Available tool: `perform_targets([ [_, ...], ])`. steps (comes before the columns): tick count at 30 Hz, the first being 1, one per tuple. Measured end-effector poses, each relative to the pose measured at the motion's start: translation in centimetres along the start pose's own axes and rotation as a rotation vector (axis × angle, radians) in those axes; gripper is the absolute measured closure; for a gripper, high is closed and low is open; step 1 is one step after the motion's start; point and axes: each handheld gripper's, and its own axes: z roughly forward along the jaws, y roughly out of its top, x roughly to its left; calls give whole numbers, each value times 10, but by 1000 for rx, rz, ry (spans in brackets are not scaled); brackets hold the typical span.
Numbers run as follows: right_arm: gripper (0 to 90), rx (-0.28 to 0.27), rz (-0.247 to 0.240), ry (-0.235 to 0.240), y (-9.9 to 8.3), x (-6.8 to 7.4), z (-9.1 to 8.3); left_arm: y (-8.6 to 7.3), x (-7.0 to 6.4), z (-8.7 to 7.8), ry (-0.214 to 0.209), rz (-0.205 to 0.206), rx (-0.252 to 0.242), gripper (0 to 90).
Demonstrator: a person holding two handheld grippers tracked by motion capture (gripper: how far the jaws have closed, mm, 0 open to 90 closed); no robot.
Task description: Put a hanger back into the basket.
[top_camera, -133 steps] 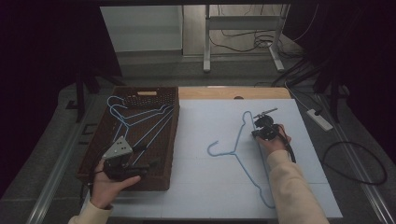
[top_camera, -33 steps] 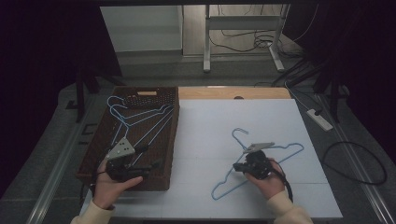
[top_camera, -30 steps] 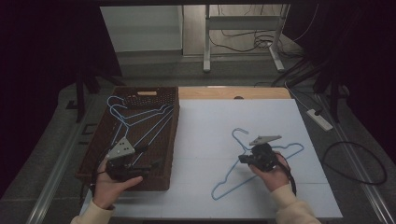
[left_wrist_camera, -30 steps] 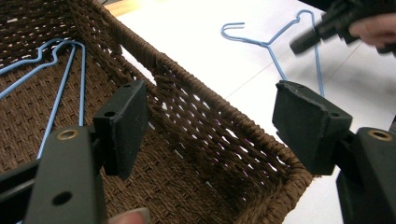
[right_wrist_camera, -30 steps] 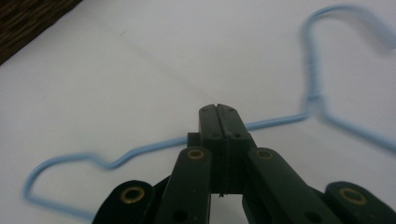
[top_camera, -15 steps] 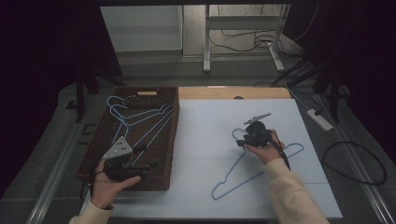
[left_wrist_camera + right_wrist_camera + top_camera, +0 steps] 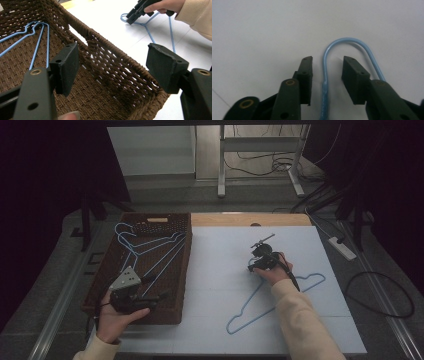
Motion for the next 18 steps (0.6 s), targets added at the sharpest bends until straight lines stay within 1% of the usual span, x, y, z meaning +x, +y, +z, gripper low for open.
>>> perform_targets([
  [3, 747, 24, -17, -7, 5, 3, 1, 1, 0, -1, 1, 0, -4, 272],
  [4, 789, 35, -12, -3, 7, 4, 2, 1, 0, -2, 2, 0, -5, 273],
  [6, 858, 55, 16, -4, 10, 5, 2, 1, 0, -3, 4, -1, -8, 272],
  [7, 869, 63, 24, -6, 11, 5, 3, 1, 0, -3, 5, -1, -10, 272],
  [9, 873, 76, 25, -13, 13, 6, 3, 2, 0, -4, 6, 0, -14, 273],
  [12, 881, 81, 4, -39, 13, 10, 3, 2, 0, -5, 6, 0, -15, 273],
  [13, 881, 81, 4, -39, 13, 10, 3, 2, 0, -5, 5, 0, -16, 273],
  [16, 883, 51, -2, -39, 10, 11, -2, 2, -1, -3, 3, 4, -13, 273],
  [18, 883, 17, -2, -31, 8, 10, -8, 2, -1, -3, 2, 4, -13, 273],
])
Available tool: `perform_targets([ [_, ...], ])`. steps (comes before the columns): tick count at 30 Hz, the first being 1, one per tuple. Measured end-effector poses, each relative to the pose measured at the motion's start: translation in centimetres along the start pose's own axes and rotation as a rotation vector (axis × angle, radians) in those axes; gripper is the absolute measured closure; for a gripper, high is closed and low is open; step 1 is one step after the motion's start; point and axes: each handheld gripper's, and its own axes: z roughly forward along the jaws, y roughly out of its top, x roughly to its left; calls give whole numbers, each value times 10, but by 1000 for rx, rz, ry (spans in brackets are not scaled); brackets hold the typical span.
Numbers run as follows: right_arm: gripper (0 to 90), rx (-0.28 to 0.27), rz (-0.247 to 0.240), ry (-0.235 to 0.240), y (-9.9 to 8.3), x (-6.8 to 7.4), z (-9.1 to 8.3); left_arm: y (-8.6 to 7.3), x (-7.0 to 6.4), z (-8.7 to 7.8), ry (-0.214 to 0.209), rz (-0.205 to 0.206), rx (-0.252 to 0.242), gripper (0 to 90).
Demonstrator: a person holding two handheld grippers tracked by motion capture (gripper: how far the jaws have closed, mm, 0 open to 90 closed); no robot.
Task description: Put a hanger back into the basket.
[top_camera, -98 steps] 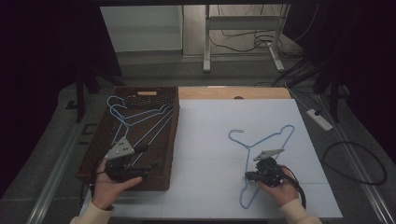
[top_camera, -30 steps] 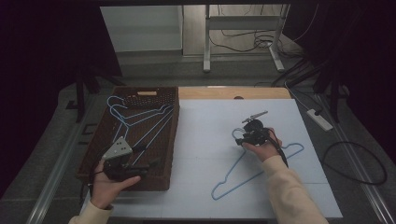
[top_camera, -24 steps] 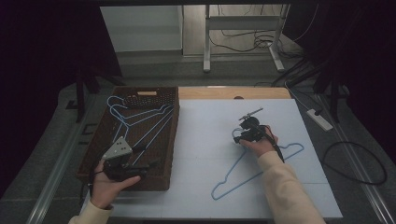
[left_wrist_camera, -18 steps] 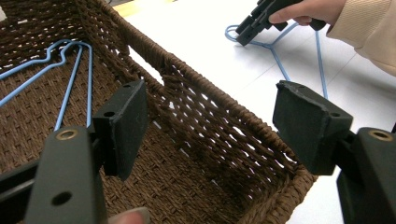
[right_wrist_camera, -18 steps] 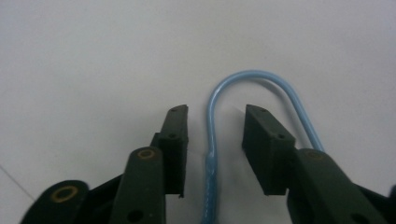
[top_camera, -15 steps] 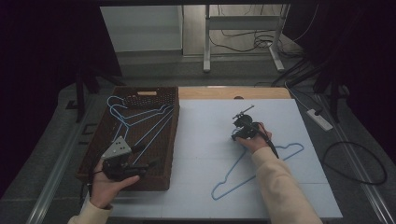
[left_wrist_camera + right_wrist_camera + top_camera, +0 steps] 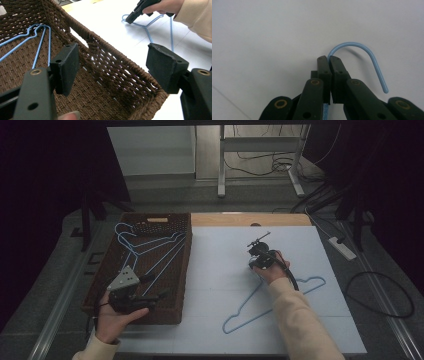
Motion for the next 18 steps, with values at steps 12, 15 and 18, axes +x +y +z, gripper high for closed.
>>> perform_targets([
  [12, 883, -153, -24, 43, -13, 8, -37, 3, -4, 1, -4, 9, 1, 273],
  [15, 883, -186, -29, 50, -18, 10, -43, 4, -7, 2, -10, 12, 1, 273],
  [18, 883, -201, -30, 54, -21, 11, -48, 5, -9, 3, -17, 16, 2, 273],
])
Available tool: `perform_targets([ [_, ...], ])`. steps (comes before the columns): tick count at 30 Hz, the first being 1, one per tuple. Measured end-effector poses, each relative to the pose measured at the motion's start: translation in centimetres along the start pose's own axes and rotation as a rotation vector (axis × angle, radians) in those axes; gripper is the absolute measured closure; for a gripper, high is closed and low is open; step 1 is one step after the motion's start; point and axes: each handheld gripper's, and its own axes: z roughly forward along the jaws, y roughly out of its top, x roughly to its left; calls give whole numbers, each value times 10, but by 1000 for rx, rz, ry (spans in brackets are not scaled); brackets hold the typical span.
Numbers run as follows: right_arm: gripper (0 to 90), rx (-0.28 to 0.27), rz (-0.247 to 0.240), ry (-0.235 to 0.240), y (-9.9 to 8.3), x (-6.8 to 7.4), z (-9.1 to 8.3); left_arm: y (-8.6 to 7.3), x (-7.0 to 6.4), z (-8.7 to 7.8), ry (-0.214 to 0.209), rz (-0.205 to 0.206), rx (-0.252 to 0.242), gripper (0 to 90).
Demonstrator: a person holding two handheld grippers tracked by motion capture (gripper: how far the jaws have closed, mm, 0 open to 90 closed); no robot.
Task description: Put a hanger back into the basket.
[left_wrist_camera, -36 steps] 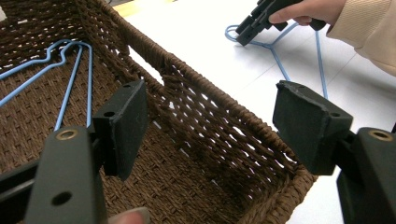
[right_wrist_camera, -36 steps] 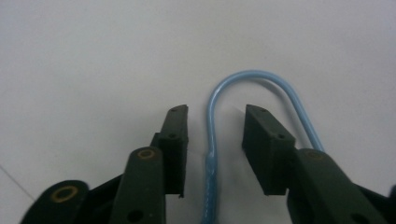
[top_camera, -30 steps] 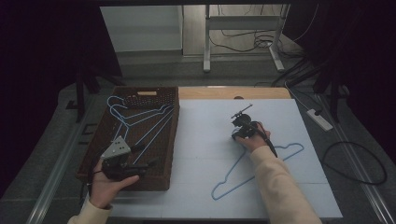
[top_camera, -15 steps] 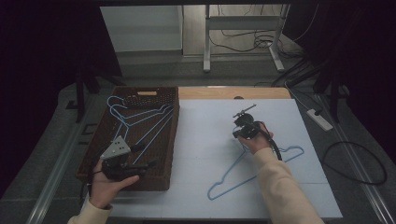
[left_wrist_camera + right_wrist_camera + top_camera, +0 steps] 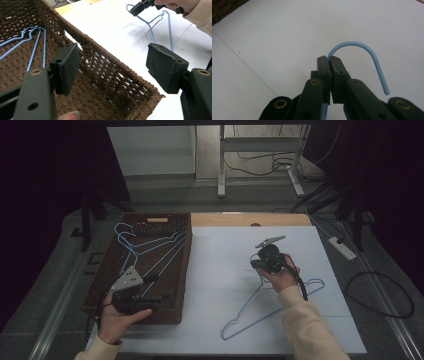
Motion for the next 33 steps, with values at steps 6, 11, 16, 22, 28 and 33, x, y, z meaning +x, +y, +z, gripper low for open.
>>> perform_targets([
  [6, 883, -30, 2, -4, -3, 2, -6, 5, -7, 4, -28, 4, 6, 272],
  [11, 882, -44, -2, -6, -3, 3, -10, 11, -16, 12, -59, 0, 13, 272],
  [16, 882, -58, -5, -8, -3, 4, -12, 18, -26, 23, -90, 5, 28, 274],
  [22, 882, -67, -4, -4, -3, 4, -14, 23, -33, 37, -115, 8, 43, 273],
  [28, 882, -78, -9, -7, -3, 5, -16, 27, -41, 52, -138, 6, 67, 275],
  [33, 882, -92, -17, -9, -3, 7, -18, 32, -55, 65, -159, 27, 86, 275],
])
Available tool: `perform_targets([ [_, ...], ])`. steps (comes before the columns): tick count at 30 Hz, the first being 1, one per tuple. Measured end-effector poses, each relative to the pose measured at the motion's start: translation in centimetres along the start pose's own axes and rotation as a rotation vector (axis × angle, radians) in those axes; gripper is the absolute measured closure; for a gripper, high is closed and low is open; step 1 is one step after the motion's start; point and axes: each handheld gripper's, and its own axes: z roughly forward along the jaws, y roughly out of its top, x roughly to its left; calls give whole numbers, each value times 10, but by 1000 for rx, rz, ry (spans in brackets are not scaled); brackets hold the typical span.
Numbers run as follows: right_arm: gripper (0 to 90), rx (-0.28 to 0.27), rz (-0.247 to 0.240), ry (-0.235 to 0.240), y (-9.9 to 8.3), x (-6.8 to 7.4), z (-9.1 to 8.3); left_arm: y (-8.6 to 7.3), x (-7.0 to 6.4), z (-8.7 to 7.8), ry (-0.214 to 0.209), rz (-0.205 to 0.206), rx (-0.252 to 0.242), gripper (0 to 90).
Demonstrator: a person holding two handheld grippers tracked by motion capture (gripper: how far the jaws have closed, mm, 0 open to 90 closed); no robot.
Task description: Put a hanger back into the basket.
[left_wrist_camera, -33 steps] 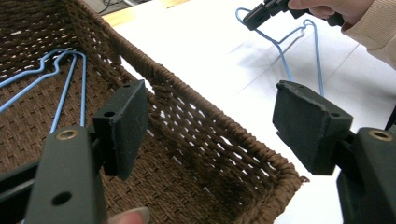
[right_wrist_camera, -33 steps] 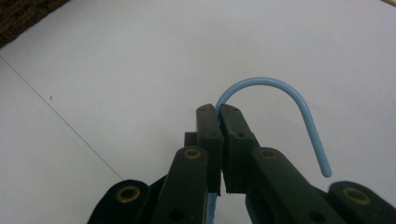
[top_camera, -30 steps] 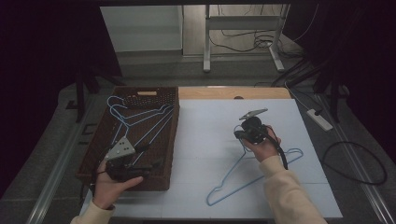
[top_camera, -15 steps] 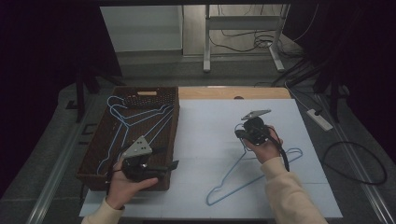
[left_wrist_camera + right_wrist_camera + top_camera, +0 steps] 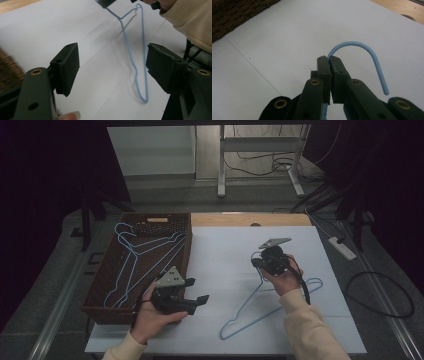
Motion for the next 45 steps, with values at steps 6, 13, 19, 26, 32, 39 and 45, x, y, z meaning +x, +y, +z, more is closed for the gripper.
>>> perform_targets([
  [6, 882, -20, -8, -3, 0, 3, -2, 8, -14, 20, -42, 23, 38, 273],
  [13, 882, -32, -9, -3, -1, 4, -4, 11, -26, 62, -75, 28, 139, 273],
  [19, 882, -37, -8, -4, -2, 5, -5, 13, -26, 90, -97, 0, 173, 275],
  [26, 882, -45, -6, -5, -2, 6, -5, 11, -24, 120, -94, -6, 220, 278],
  [32, 882, -52, -7, -4, -2, 7, -6, 8, -21, 136, -102, -24, 234, 286],
  [39, 882, -57, -6, -4, -2, 7, -7, 6, -21, 151, -107, -26, 250, 338],
  [45, 882, -59, -5, -4, -3, 7, -7, 6, -19, 161, -121, -50, 271, 476],
])
